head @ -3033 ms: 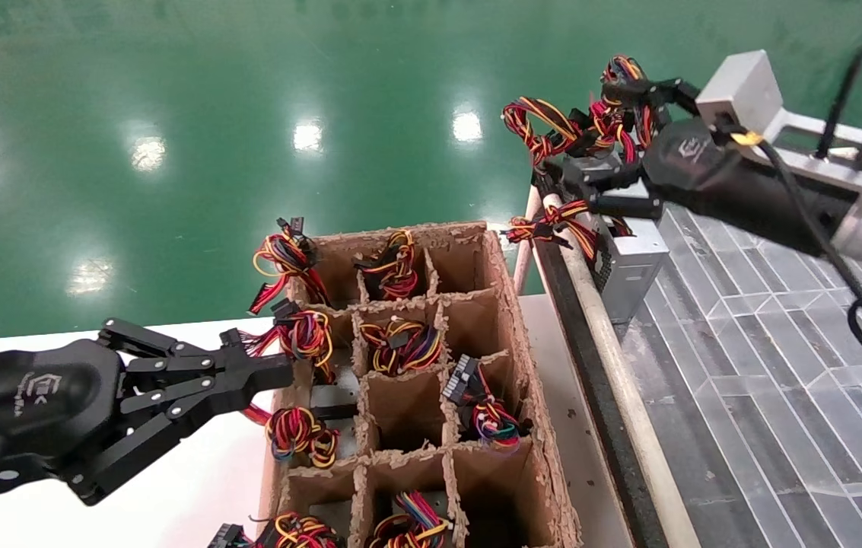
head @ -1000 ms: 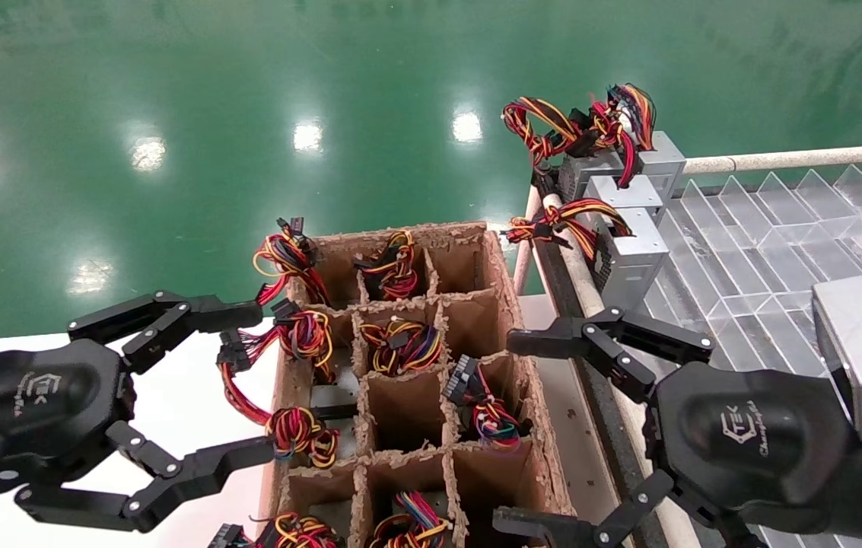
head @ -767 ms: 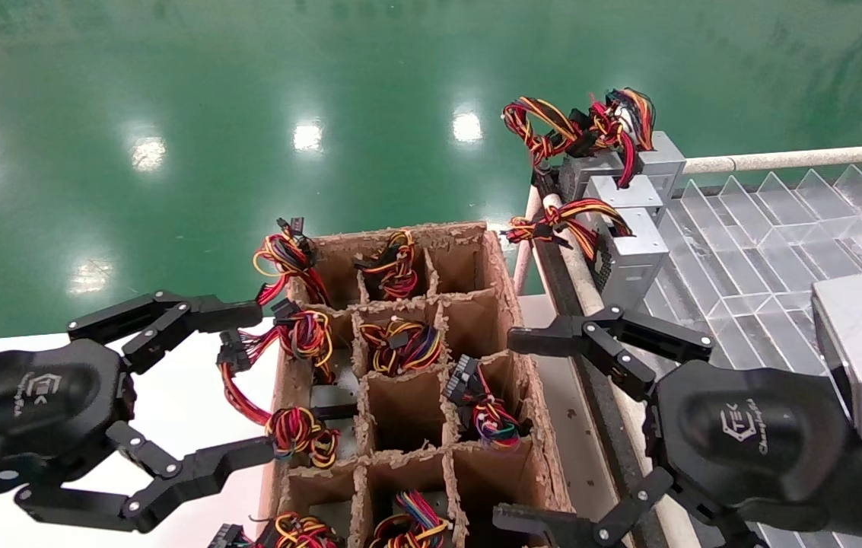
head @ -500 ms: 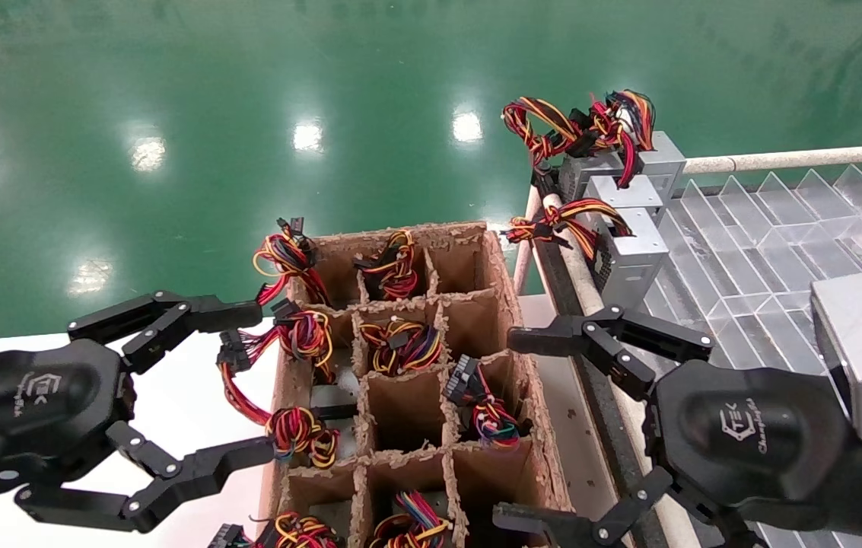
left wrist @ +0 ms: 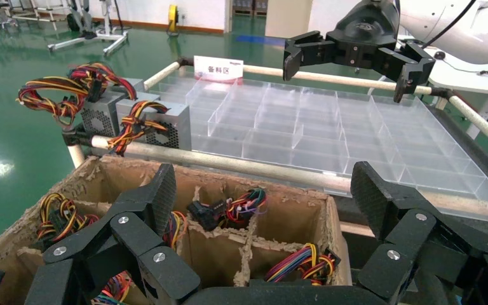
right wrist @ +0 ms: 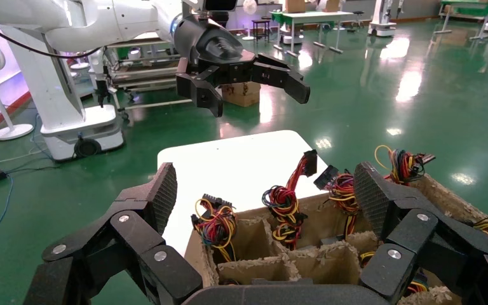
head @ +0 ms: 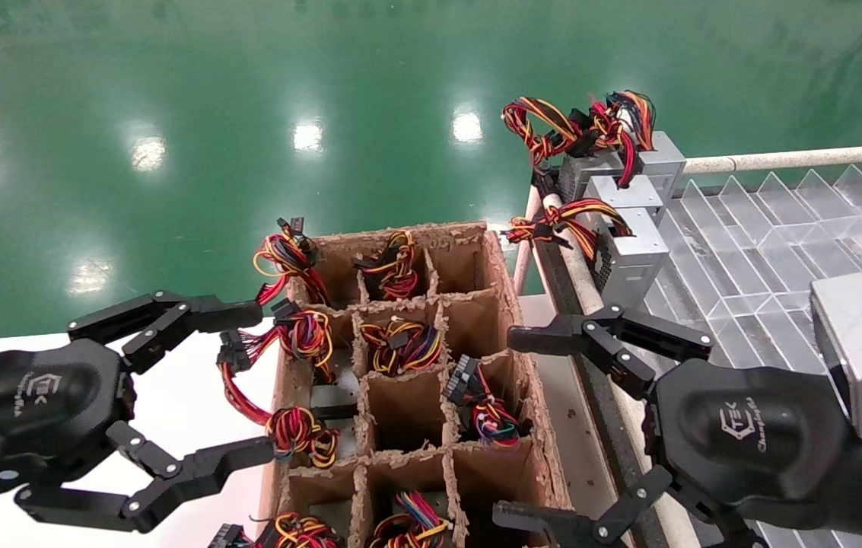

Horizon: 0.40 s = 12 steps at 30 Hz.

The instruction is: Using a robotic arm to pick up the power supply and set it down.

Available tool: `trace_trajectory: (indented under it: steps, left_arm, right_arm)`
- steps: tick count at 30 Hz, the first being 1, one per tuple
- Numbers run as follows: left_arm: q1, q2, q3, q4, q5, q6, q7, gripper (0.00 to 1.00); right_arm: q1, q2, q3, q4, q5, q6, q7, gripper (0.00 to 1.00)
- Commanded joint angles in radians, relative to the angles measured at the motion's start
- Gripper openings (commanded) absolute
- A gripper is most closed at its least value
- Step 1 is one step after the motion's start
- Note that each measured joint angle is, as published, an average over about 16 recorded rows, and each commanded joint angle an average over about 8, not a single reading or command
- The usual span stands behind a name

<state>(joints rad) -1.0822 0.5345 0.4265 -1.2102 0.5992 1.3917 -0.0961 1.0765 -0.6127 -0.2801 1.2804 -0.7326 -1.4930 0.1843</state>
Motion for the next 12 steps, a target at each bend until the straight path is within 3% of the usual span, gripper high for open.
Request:
trace_trajectory:
  steps: [1,12]
  left_arm:
    - [0.0,0.0,0.0,0.0,0.0,0.0,0.0,1.0]
    - [0.0,0.0,0.0,0.0,0.0,0.0,0.0,1.0]
  right_arm:
    - [0.0,0.0,0.0,0.0,0.0,0.0,0.0,1.0]
    - [0.0,0.0,0.0,0.0,0.0,0.0,0.0,1.0]
